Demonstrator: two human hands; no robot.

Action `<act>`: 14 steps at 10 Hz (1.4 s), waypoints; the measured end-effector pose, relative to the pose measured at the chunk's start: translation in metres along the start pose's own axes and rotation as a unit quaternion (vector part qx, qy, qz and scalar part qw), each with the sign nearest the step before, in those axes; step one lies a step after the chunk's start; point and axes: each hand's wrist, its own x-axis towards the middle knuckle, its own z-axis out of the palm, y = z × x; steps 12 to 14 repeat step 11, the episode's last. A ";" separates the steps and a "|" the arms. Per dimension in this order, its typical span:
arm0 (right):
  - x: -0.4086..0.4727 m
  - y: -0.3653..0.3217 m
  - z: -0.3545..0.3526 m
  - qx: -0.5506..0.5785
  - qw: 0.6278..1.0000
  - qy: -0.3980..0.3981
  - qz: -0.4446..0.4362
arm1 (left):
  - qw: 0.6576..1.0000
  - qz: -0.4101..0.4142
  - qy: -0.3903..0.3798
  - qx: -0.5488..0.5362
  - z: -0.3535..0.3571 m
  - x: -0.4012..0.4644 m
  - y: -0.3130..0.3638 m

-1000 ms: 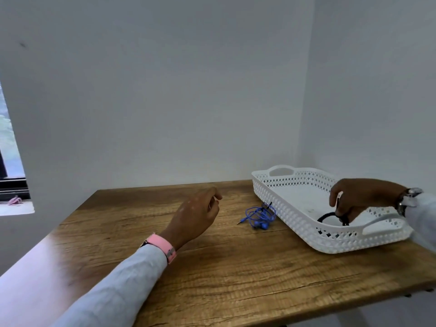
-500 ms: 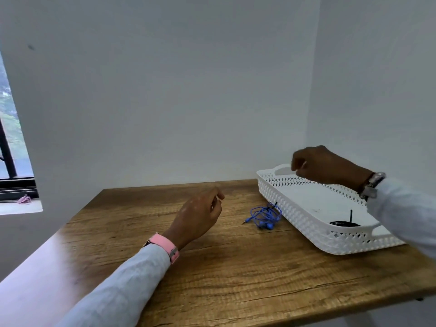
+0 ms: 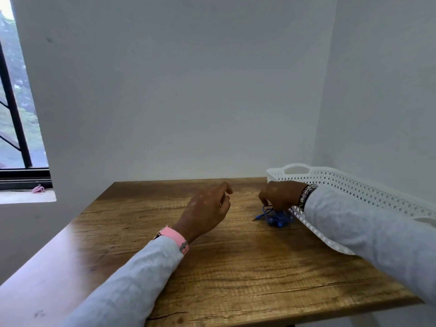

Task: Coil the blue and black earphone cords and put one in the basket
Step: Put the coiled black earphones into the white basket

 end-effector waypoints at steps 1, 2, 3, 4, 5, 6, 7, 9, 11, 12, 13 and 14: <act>-0.002 0.003 0.001 0.019 1.000 0.009 -0.011 | 1.000 0.005 0.006 0.005 -0.002 0.000 0.001; -0.005 0.013 -0.012 0.092 0.995 0.031 -0.021 | 1.000 0.008 0.010 0.002 -0.004 0.000 0.001; -0.011 0.026 -0.028 0.167 0.984 0.062 -0.019 | 1.000 0.008 0.010 0.000 -0.004 0.000 0.000; -0.023 0.052 -0.051 0.318 0.938 0.134 0.014 | 1.000 0.004 0.009 0.001 -0.004 -0.001 -0.001; -0.029 0.075 -0.056 0.398 0.897 0.184 0.058 | 1.000 0.001 0.012 0.003 -0.004 -0.001 -0.002; -0.038 0.108 -0.040 0.519 0.816 0.205 0.151 | 1.000 -0.008 0.018 0.003 -0.005 -0.001 -0.004; -0.041 0.121 -0.015 0.564 0.789 0.136 0.202 | 1.000 -0.011 0.021 0.001 -0.005 -0.001 -0.004; -0.039 0.133 0.048 0.404 0.876 -0.096 0.246 | 0.999 -0.010 0.038 0.001 -0.008 0.000 -0.004; -0.033 0.129 0.049 0.306 0.903 -0.147 0.263 | 0.997 0.005 0.082 0.012 -0.010 -0.001 -0.007; -0.033 0.129 0.049 0.306 0.903 -0.147 0.263 | 0.997 0.005 0.082 0.012 -0.010 -0.001 -0.007; -0.033 0.129 0.049 0.306 0.903 -0.147 0.263 | 0.997 0.005 0.082 0.012 -0.010 -0.001 -0.007; -0.033 0.129 0.049 0.306 0.903 -0.147 0.263 | 0.997 0.005 0.082 0.012 -0.010 -0.001 -0.007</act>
